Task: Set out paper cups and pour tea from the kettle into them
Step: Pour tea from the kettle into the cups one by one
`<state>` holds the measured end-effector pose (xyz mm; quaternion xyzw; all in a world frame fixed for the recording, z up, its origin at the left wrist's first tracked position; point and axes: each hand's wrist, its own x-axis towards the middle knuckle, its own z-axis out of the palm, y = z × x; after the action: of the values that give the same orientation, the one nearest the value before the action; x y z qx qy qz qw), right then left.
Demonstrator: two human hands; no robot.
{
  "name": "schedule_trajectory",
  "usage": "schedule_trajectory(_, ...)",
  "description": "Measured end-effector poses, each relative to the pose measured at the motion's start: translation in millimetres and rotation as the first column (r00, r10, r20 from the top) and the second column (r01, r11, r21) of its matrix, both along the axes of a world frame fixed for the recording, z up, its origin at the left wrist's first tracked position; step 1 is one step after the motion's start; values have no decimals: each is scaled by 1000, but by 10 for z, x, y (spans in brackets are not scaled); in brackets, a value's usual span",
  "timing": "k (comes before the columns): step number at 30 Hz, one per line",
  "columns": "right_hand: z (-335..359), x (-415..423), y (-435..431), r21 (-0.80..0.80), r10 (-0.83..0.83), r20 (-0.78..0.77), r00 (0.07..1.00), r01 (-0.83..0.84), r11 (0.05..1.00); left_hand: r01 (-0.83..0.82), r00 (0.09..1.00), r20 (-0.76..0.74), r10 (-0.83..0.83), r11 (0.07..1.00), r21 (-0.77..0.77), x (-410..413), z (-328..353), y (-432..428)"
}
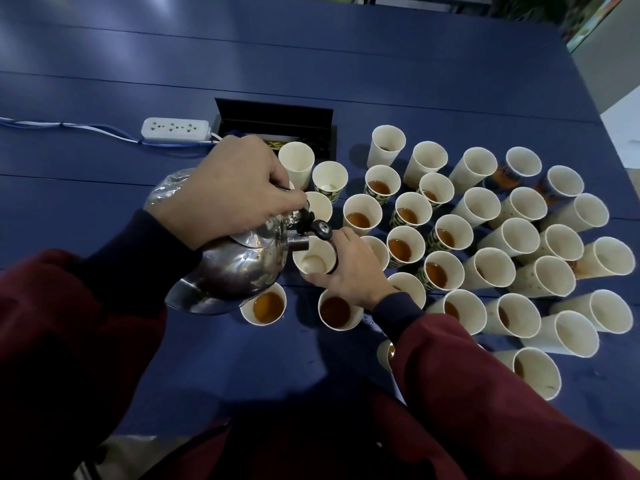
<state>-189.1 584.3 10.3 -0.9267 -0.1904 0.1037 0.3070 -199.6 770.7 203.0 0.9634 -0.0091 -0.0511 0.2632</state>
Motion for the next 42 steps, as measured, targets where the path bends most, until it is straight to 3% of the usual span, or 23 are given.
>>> schedule_trajectory(11,7,-13,-12,11,-3,-4,1000,3,1000,46,999,15,-48,990,130,-19,-42,-71)
schedule_trajectory(25,29,-28,-55,9,-1,-33,999,1,1000,-9,1000,13,7,995,101,-43,-11,-84)
schedule_trajectory(37,70,-18,-93,2,22,-36,999,-22,1000,-81,996,-41,80,997,-4,-56,121,-73)
schedule_trajectory(42,119,64,-115,-13,-2,-23,1000,2,1000,-155,987,-58,148,974,-165,-37,185,58)
